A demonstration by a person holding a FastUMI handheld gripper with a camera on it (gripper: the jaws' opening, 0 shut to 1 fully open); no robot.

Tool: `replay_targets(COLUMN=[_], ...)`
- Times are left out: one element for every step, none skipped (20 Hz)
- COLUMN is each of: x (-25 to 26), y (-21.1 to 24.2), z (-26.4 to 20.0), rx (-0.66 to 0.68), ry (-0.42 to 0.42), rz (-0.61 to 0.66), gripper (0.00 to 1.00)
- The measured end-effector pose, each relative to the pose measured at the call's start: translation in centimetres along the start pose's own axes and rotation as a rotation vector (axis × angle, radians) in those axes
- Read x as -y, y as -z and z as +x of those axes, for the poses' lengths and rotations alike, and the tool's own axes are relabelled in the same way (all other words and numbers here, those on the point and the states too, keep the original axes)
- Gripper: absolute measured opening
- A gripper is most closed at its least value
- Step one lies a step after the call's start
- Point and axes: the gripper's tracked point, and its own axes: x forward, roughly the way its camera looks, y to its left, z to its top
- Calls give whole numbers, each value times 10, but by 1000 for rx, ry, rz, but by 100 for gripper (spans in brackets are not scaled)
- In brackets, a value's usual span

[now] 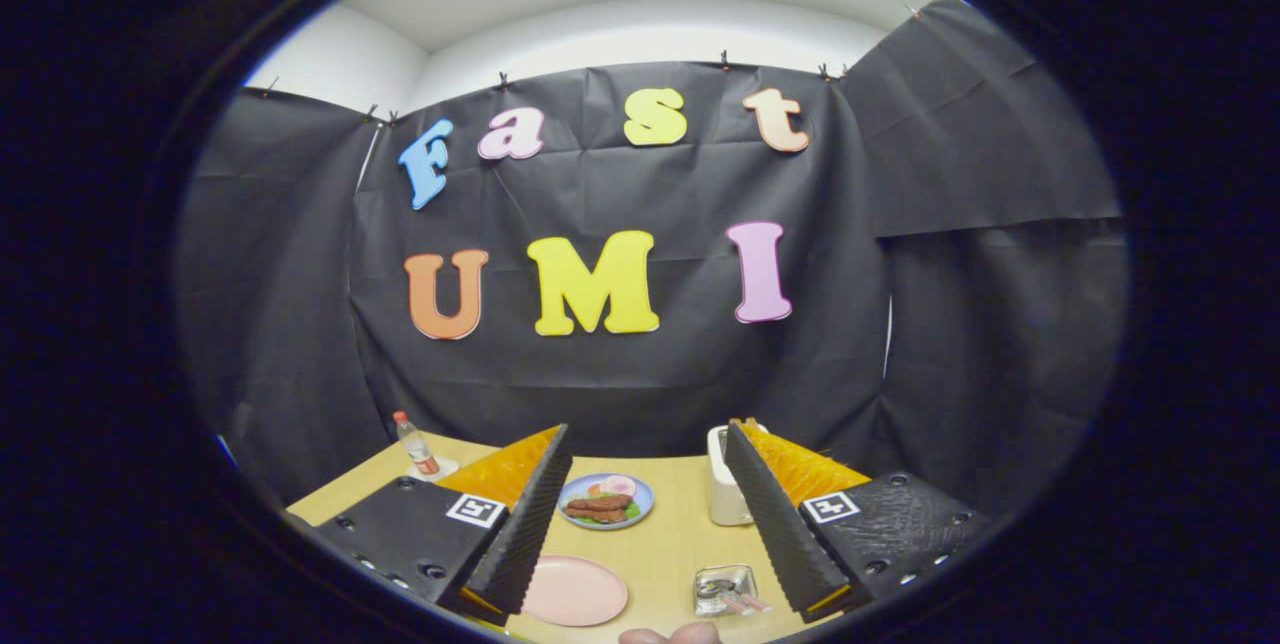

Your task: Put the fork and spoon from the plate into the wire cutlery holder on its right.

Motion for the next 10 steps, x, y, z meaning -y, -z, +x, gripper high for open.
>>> replay_targets(x=[0, 1, 1, 1, 2, 3, 4, 4, 3, 3], y=[-1, 0, 0, 0, 0, -2, -4, -6, -7, -7], z=[0, 0, 0, -1, -1, -2, -3, -4, -4, -4], rx=[1, -1, -1, -2, -2, 1, 7, 13, 16, 17], ry=[0, 0, 0, 0, 1, 2, 4, 5, 5, 4], rz=[1, 3, 4, 5, 5, 3, -3, -7, -10, -10], gripper=[92, 92, 92, 92, 92, 92, 92, 92, 92, 92])
